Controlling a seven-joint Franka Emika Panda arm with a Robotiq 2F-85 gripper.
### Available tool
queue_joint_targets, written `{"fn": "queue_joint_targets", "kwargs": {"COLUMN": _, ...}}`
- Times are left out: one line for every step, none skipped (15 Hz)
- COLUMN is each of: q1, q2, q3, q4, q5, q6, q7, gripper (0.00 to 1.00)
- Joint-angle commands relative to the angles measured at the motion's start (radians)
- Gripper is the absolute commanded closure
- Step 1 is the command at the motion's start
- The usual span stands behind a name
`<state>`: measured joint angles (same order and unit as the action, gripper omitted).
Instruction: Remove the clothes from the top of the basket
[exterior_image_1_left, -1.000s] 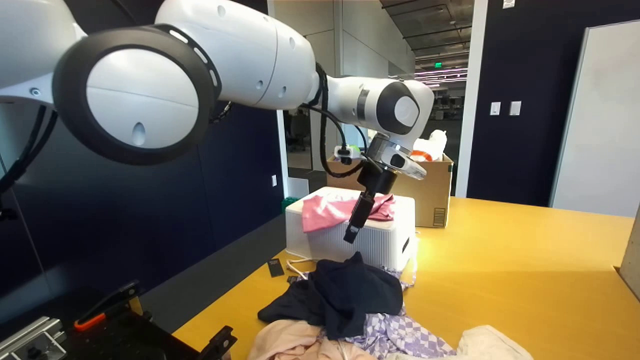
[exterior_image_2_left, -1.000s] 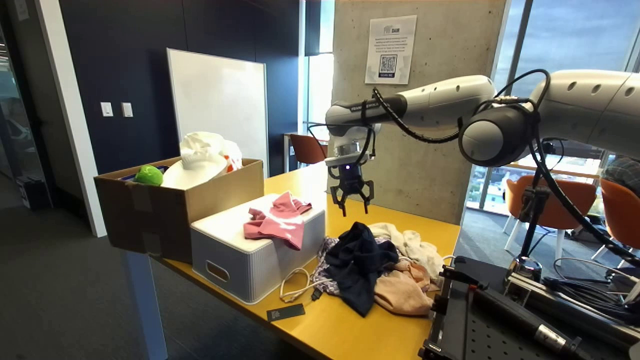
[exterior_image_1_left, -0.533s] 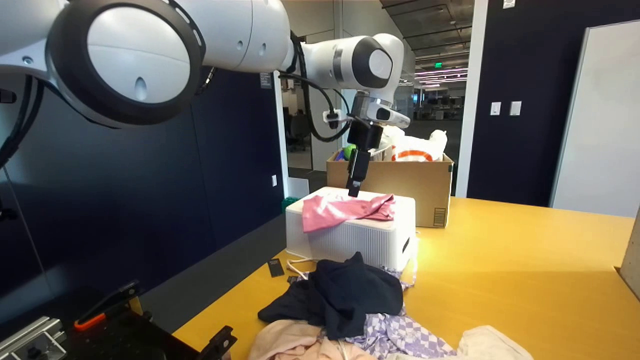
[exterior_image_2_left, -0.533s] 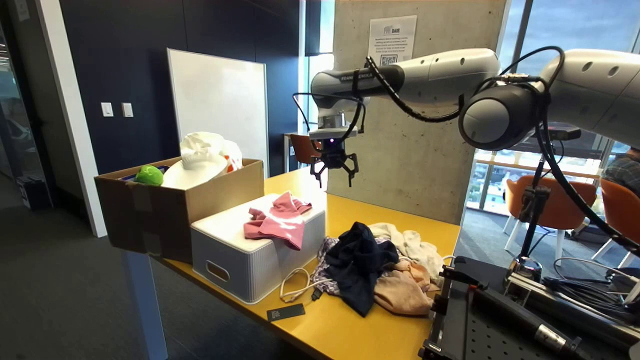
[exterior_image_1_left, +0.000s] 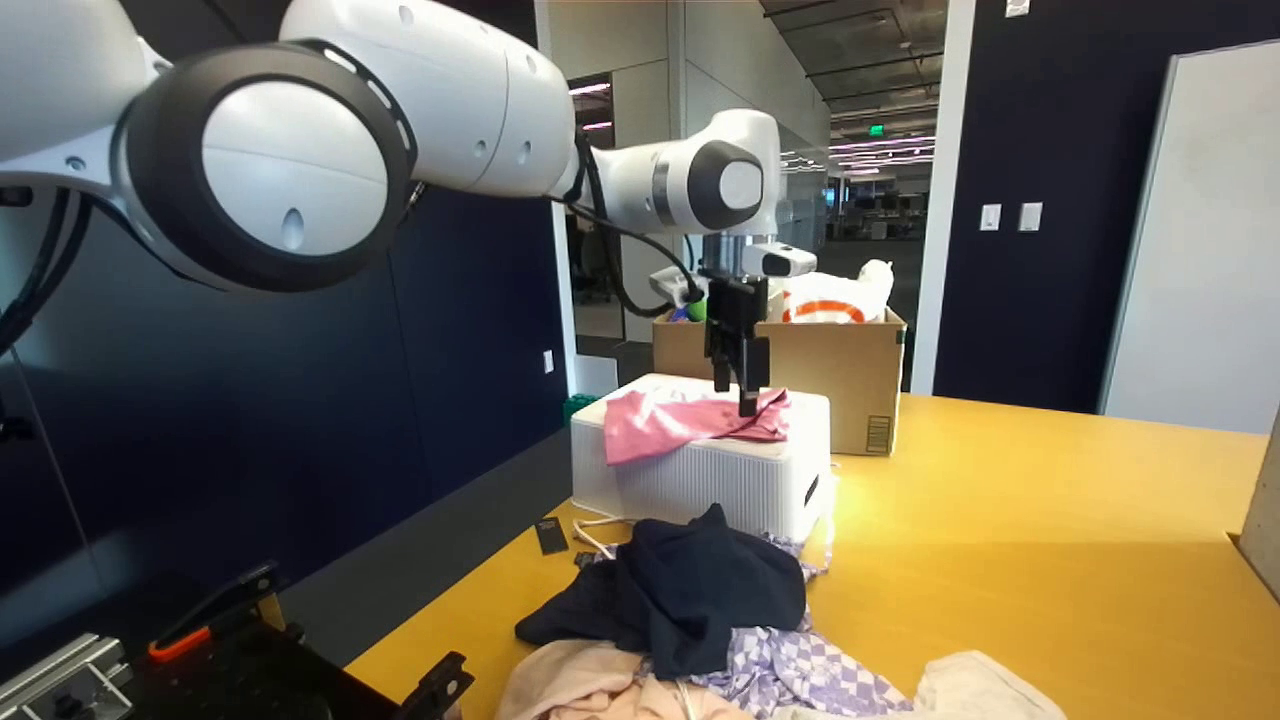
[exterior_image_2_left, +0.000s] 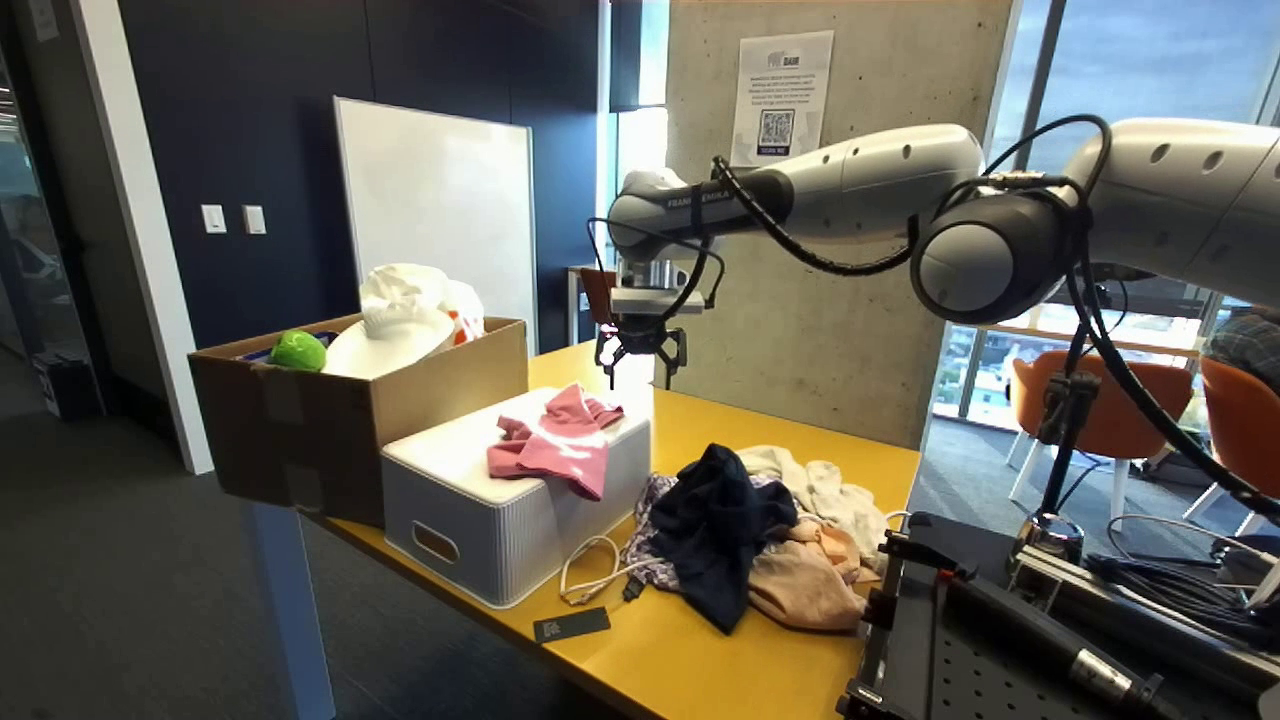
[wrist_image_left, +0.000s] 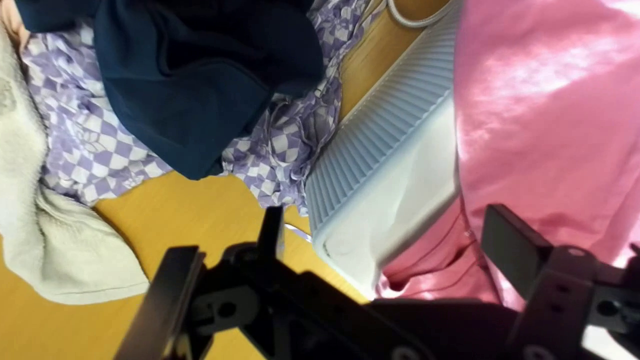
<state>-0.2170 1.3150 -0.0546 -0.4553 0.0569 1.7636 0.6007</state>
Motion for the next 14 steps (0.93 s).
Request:
{"fn": "queue_joint_targets", "kwargs": {"q1": 0.060, "q2": 0.042, "q3": -0.046, "q4": 0.027, "q5": -0.052, "q6": 0.068, "q7": -0.026, "gripper": 0.00}}
{"fn": "queue_joint_targets", "kwargs": {"q1": 0.074, "q2": 0.043, "q3": -0.055, "q4": 0.026, "q5": -0.066, "q6": 0.078, "q7": -0.028, "gripper": 0.00}}
{"fn": "queue_joint_targets", "kwargs": {"q1": 0.086, "q2": 0.044, "q3": -0.064, "q4": 0.026, "q5": -0.077, "q6": 0.088, "q7": -0.027, "gripper": 0.00}}
{"fn": "queue_joint_targets", "kwargs": {"q1": 0.093, "q2": 0.044, "q3": -0.068, "q4": 0.023, "q5": -0.083, "q6": 0.094, "q7": -0.032, "gripper": 0.00}}
{"fn": "queue_joint_targets", "kwargs": {"q1": 0.100, "q2": 0.040, "q3": -0.073, "q4": 0.015, "q5": -0.090, "q6": 0.101, "q7": -0.036, "gripper": 0.00}}
{"fn": "queue_joint_targets", "kwargs": {"q1": 0.104, "q2": 0.036, "q3": -0.078, "q4": 0.006, "q5": -0.097, "q6": 0.112, "q7": -0.039, "gripper": 0.00}}
{"fn": "queue_joint_targets", "kwargs": {"q1": 0.104, "q2": 0.039, "q3": -0.081, "q4": 0.008, "q5": -0.098, "q6": 0.128, "q7": -0.041, "gripper": 0.00}}
{"fn": "queue_joint_targets", "kwargs": {"q1": 0.104, "q2": 0.040, "q3": -0.084, "q4": 0.009, "q5": -0.098, "q6": 0.133, "q7": -0.046, "gripper": 0.00}}
{"fn": "queue_joint_targets", "kwargs": {"q1": 0.104, "q2": 0.041, "q3": -0.086, "q4": 0.009, "q5": -0.099, "q6": 0.141, "q7": -0.051, "gripper": 0.00}}
{"fn": "queue_joint_targets", "kwargs": {"q1": 0.104, "q2": 0.046, "q3": -0.088, "q4": 0.012, "q5": -0.100, "q6": 0.160, "q7": -0.055, "gripper": 0.00}}
{"fn": "queue_joint_targets", "kwargs": {"q1": 0.104, "q2": 0.046, "q3": -0.089, "q4": 0.008, "q5": -0.099, "q6": 0.158, "q7": -0.062, "gripper": 0.00}}
{"fn": "queue_joint_targets", "kwargs": {"q1": 0.105, "q2": 0.046, "q3": -0.093, "q4": 0.006, "q5": -0.101, "q6": 0.156, "q7": -0.065, "gripper": 0.00}}
{"fn": "queue_joint_targets", "kwargs": {"q1": 0.105, "q2": 0.043, "q3": -0.080, "q4": 0.008, "q5": -0.087, "q6": 0.156, "q7": -0.071, "gripper": 0.00}}
{"fn": "queue_joint_targets", "kwargs": {"q1": 0.102, "q2": 0.041, "q3": -0.082, "q4": 0.002, "q5": -0.084, "q6": 0.138, "q7": -0.054, "gripper": 0.00}}
